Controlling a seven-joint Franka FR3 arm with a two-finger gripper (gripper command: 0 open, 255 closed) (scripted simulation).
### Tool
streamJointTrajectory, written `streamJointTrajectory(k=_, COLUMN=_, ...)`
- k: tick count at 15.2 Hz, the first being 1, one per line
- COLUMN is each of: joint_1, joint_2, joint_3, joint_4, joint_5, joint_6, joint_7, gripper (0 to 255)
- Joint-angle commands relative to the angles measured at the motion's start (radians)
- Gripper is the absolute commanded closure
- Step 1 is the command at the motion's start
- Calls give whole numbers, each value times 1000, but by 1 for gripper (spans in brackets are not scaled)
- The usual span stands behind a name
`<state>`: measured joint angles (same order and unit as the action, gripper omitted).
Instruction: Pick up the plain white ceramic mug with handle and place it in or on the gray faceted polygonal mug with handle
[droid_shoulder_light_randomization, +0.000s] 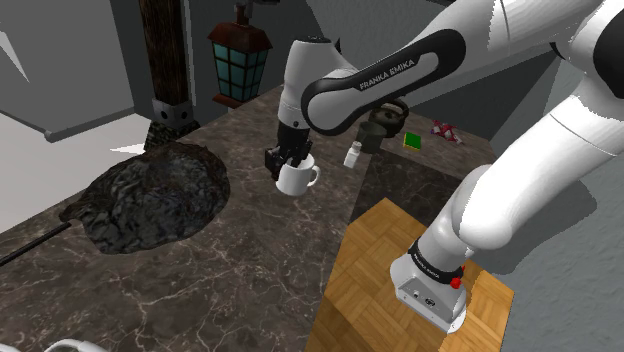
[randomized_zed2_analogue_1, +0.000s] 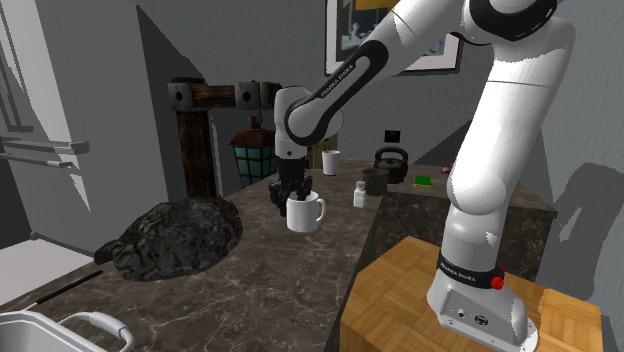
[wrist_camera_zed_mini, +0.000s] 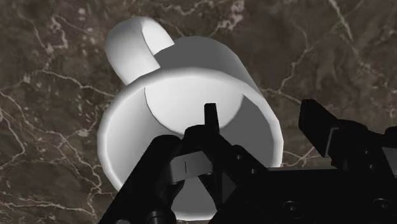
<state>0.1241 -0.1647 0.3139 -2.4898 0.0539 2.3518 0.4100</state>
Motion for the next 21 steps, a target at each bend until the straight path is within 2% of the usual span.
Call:
streamJointTrajectory(k=1, joint_1=0, joint_2=0, joint_3=0, joint_4=0, joint_5=0, joint_6=0, joint_7=0, gripper=255)
streamJointTrajectory(k=9, joint_1=0, joint_2=0, joint_3=0, joint_4=0, joint_5=0, joint_6=0, joint_7=0, gripper=255)
streamJointTrajectory(k=21, joint_1=5, joint_2=-98, joint_3=-16, joint_4=82, joint_5=24, joint_6=-177, joint_7=-22, gripper=255)
